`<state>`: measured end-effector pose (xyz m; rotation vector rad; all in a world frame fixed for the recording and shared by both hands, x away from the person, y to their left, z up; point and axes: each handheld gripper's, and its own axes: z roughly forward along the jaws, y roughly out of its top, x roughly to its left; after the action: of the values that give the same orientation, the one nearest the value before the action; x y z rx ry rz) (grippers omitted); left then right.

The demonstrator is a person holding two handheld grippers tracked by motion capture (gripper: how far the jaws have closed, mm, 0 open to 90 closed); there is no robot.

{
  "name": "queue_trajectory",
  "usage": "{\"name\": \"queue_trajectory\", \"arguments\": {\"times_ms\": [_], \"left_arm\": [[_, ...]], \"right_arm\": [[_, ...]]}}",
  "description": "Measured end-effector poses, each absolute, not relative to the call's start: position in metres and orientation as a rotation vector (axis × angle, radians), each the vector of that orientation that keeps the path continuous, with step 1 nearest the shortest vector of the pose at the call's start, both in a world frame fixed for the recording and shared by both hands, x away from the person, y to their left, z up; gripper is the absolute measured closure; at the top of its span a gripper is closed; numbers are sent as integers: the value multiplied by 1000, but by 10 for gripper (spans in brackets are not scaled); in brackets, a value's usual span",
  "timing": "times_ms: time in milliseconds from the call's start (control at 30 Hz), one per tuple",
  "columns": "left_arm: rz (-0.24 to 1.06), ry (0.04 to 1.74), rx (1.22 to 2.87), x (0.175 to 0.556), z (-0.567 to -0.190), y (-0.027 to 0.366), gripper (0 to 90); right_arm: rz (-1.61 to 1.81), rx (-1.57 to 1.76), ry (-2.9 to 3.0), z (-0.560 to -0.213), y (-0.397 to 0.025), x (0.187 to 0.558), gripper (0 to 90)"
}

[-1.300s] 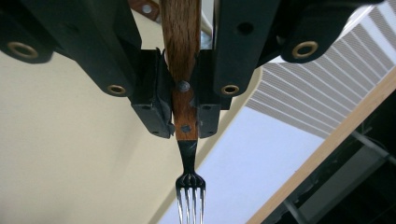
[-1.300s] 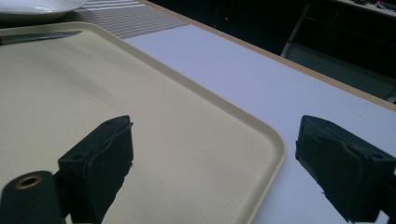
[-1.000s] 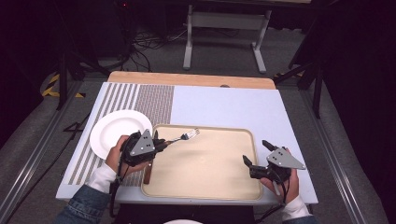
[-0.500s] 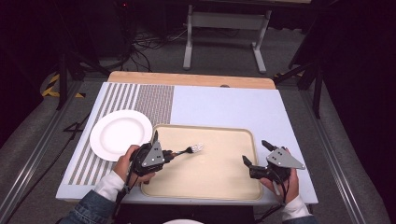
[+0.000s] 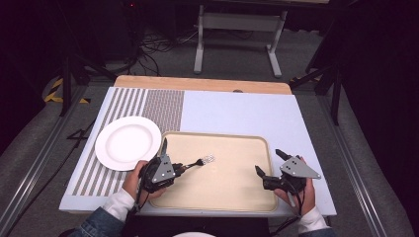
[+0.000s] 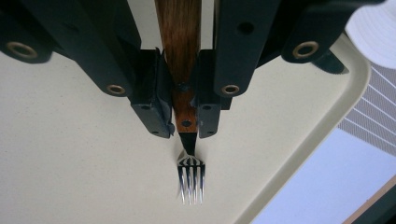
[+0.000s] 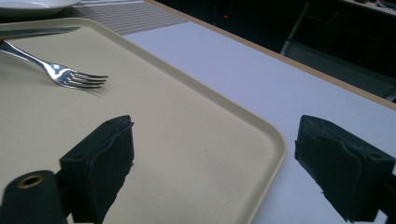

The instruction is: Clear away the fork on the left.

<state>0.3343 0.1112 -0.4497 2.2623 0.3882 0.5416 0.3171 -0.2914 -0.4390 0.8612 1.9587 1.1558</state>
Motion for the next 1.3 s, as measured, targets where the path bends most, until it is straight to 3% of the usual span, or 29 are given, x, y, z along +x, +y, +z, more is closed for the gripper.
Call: {"name": "queue_trajectory", "arguments": {"times_ms": [367,733,933,1067,1300], "left_arm": [[496,412,2262,323,-458,104,762],[436,328,2251,330,-444,114,898],[402,181,2336,347,-440,98,898],[370,-5,2384,356,-440,78,898],[319,-98,2478,374,-449,50,898]], "right_arm": [[1152,856,1965,-439,-291,317,124],[1152,858,1963,-439,-291,317,124],[1147,856,1970,-440,-289,318,124],[1141,860,1978,-442,-289,319,125],[1140,867,1983,-443,-291,320,124]]}}
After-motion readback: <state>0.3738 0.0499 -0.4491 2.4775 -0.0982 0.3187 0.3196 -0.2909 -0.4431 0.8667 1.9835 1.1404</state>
